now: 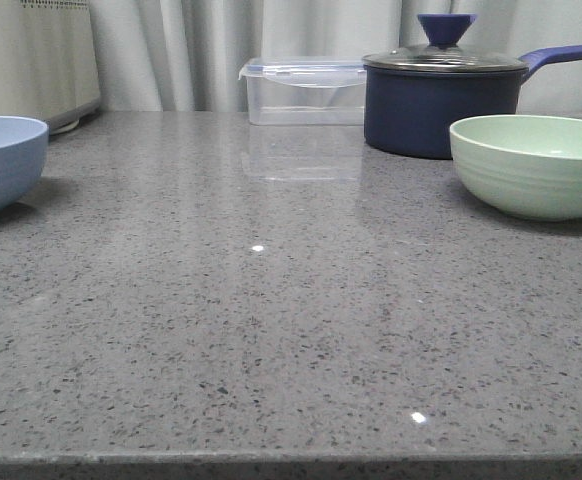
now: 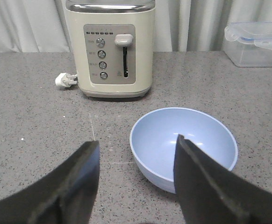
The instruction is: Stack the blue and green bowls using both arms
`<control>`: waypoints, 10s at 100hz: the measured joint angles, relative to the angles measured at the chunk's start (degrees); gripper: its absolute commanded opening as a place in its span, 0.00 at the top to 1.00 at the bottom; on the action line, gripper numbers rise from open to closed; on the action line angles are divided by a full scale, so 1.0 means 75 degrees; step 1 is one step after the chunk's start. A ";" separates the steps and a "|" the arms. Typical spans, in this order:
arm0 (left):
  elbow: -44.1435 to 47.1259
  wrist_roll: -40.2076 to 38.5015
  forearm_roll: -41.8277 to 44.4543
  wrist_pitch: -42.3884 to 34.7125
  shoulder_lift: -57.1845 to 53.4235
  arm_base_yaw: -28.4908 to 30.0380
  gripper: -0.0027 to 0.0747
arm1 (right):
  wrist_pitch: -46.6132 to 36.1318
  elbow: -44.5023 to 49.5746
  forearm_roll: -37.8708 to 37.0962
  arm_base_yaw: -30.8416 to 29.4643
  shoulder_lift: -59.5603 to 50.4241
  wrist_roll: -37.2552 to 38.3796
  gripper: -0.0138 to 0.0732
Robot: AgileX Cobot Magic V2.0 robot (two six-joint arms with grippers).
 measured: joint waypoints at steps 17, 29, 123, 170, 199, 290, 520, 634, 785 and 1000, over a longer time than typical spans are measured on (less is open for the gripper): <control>0.0000 0.0000 -0.0022 -0.0029 0.0018 0.0000 0.49 | 0.0000 -0.0156 0.0112 0.0000 0.0201 0.0000 0.42; 0.0000 0.0000 -0.0027 -0.0044 0.0036 0.0000 0.49 | 0.0155 -0.0765 0.0245 0.0000 0.0833 0.0000 0.42; 0.0000 0.0000 -0.0027 -0.0044 0.0036 0.0000 0.49 | 0.3126 -0.5953 0.1083 0.0000 0.7902 -0.0043 0.42; 0.0000 0.0000 -0.0027 -0.0044 0.0036 0.0000 0.49 | 0.3201 -0.6150 0.1233 0.0000 0.8921 -0.0043 0.46; 0.0000 0.0000 -0.0027 -0.0044 0.0036 0.0000 0.49 | 0.3201 -0.6150 0.1287 0.0000 0.8941 -0.0043 0.88; 0.0000 0.0000 -0.0027 -0.0016 0.0036 0.0000 0.49 | 0.3086 -0.7211 0.2059 0.2575 0.9322 -0.0707 0.93; 0.0000 0.0000 -0.0027 0.0002 0.0036 0.0000 0.49 | 0.1217 -0.4287 0.2700 0.3443 0.7953 -0.1006 0.88; -0.2462 -0.0703 0.0184 0.1969 0.3587 0.0053 0.49 | 0.0817 -0.4287 0.3036 0.3533 0.8109 -0.1038 0.88; -0.5636 -0.0232 -0.0068 0.4163 0.8079 -0.0093 0.99 | 0.0817 -0.4287 0.3036 0.3533 0.8109 -0.1038 0.88; -1.0102 0.0201 -0.2082 0.6252 1.0624 -0.3638 0.70 | 0.0817 -0.4287 0.3036 0.3533 0.8109 -0.1053 0.88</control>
